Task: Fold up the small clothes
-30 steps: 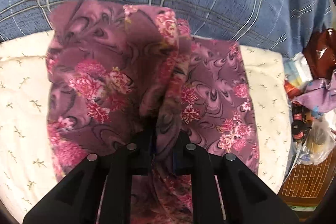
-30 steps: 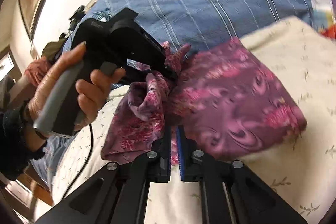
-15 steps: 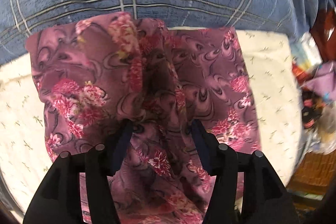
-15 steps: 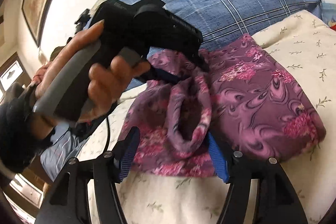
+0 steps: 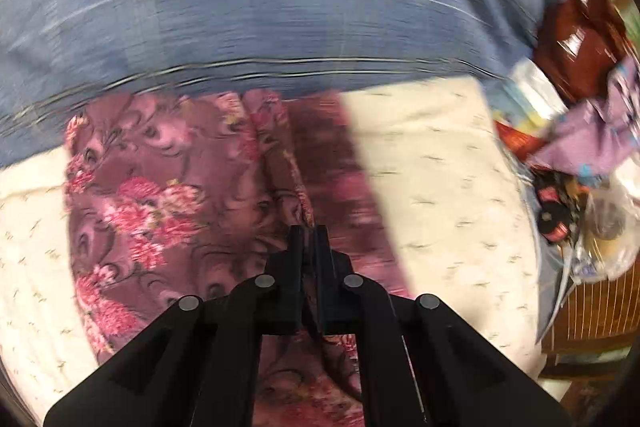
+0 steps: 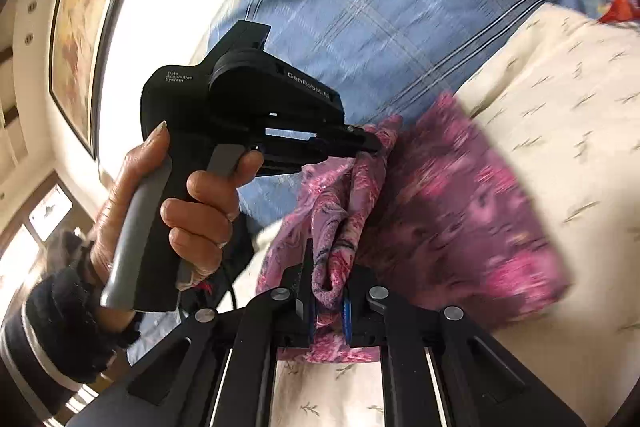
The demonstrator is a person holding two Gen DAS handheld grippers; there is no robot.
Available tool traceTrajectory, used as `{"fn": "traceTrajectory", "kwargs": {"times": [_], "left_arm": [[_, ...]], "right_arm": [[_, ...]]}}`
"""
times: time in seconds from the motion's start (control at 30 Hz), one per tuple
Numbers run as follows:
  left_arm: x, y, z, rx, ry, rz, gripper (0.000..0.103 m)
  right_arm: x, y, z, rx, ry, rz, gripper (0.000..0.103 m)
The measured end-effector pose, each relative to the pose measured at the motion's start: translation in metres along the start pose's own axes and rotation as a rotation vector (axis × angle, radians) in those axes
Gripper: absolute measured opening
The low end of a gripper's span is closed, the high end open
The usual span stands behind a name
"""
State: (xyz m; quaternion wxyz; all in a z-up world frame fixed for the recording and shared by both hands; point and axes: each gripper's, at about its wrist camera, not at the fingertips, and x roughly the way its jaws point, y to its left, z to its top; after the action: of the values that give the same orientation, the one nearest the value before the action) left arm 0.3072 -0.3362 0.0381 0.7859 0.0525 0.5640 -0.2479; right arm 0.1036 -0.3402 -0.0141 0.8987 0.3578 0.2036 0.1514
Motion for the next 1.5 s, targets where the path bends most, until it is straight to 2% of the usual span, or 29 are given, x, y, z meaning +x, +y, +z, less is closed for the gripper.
{"fn": "traceTrajectory", "kwargs": {"times": [0.1, 0.17, 0.27, 0.33, 0.43, 0.47, 0.5, 0.57, 0.6, 0.63, 0.67, 0.7, 0.77, 0.8, 0.9, 0.97, 1.0, 1.03, 1.07, 1.1, 1.13, 1.2, 1.23, 1.27, 1.3, 1.37, 1.43, 1.5], "left_arm": [[0.019, -0.028, 0.004, 0.05, 0.023, -0.003, 0.003], [0.037, -0.04, 0.001, 0.045, 0.042, 0.002, 0.003], [0.062, -0.035, -0.003, -0.006, 0.067, 0.002, 0.003], [0.055, -0.023, -0.002, -0.069, 0.054, -0.066, 0.003], [0.01, 0.014, -0.004, -0.18, -0.026, -0.246, 0.008], [-0.012, 0.032, -0.006, -0.21, -0.076, -0.301, 0.018], [-0.024, 0.043, -0.008, -0.225, -0.108, -0.313, 0.038], [-0.055, 0.08, -0.016, -0.274, -0.204, -0.26, 0.063], [-0.065, 0.1, -0.021, -0.289, -0.239, -0.205, 0.063], [-0.067, 0.117, -0.024, -0.301, -0.24, -0.163, 0.063], [-0.064, 0.131, -0.028, -0.324, -0.226, -0.137, 0.063], [-0.057, 0.154, -0.035, -0.38, -0.202, -0.133, 0.063], [-0.041, 0.176, -0.045, -0.464, -0.163, -0.168, 0.063], [-0.033, 0.189, -0.052, -0.508, -0.144, -0.198, 0.063], [-0.015, 0.194, -0.062, -0.533, -0.117, -0.232, 0.063], [-0.005, 0.19, -0.062, -0.522, -0.105, -0.244, 0.063], [-0.001, 0.186, -0.061, -0.517, -0.102, -0.251, 0.063], [0.002, 0.181, -0.058, -0.509, -0.101, -0.259, 0.058], [0.0, 0.178, -0.055, -0.495, -0.104, -0.261, 0.05], [-0.003, 0.175, -0.053, -0.476, -0.118, -0.252, 0.047], [-0.007, 0.172, -0.052, -0.457, -0.15, -0.234, 0.046], [-0.005, 0.173, -0.047, -0.428, -0.179, -0.173, 0.038], [0.001, 0.172, -0.046, -0.419, -0.176, -0.151, 0.036], [0.012, 0.169, -0.044, -0.411, -0.157, -0.118, 0.036], [0.02, 0.165, -0.043, -0.405, -0.141, -0.083, 0.036], [0.024, 0.154, -0.041, -0.38, -0.154, -0.033, 0.037], [0.018, 0.145, -0.042, -0.347, -0.17, 0.01, 0.037], [0.01, 0.14, -0.045, -0.344, -0.174, 0.025, 0.037]], "right_arm": [[-0.021, -0.017, 0.007, 0.033, -0.044, -0.024, 0.008], [-0.031, -0.034, 0.01, 0.06, -0.061, -0.061, 0.008], [-0.033, -0.062, 0.009, 0.122, -0.016, -0.101, 0.009], [-0.027, -0.074, 0.007, 0.156, 0.051, -0.101, 0.011], [-0.032, -0.074, 0.01, 0.152, 0.082, -0.101, 0.017], [-0.035, -0.074, 0.014, 0.15, 0.075, -0.108, 0.019], [-0.042, -0.074, 0.018, 0.149, 0.057, -0.111, 0.021], [-0.055, -0.076, 0.034, 0.152, -0.002, -0.126, 0.025], [-0.056, -0.076, 0.048, 0.146, -0.02, -0.123, 0.027], [-0.053, -0.073, 0.063, 0.134, -0.026, -0.118, 0.029], [-0.045, -0.071, 0.075, 0.122, -0.022, -0.111, 0.034], [-0.03, -0.066, 0.091, 0.098, 0.01, -0.083, 0.044], [0.017, -0.061, 0.119, 0.077, 0.105, -0.06, 0.053], [0.038, -0.061, 0.127, 0.082, 0.154, -0.056, 0.053], [0.096, -0.068, 0.14, 0.083, 0.261, -0.149, 0.053], [0.124, -0.073, 0.135, 0.082, 0.334, -0.218, 0.053], [0.141, -0.077, 0.129, 0.094, 0.406, -0.2, 0.049], [0.151, -0.078, 0.123, 0.088, 0.451, -0.197, 0.039], [0.151, -0.073, 0.12, 0.051, 0.456, -0.183, 0.008], [0.15, -0.063, 0.121, -0.008, 0.455, -0.154, 0.008], [0.14, -0.048, 0.125, -0.092, 0.409, -0.135, 0.008], [0.122, -0.042, 0.132, -0.126, 0.324, -0.125, 0.008], [0.12, -0.047, 0.134, -0.124, 0.307, -0.156, 0.008], [0.123, -0.057, 0.134, -0.119, 0.316, -0.196, 0.008], [0.131, -0.069, 0.129, -0.108, 0.362, -0.247, 0.008], [0.143, -0.082, 0.117, -0.111, 0.428, -0.308, 0.008], [0.142, -0.081, 0.114, -0.107, 0.414, -0.309, 0.009], [0.132, -0.077, 0.115, -0.103, 0.401, -0.291, 0.016]]}}
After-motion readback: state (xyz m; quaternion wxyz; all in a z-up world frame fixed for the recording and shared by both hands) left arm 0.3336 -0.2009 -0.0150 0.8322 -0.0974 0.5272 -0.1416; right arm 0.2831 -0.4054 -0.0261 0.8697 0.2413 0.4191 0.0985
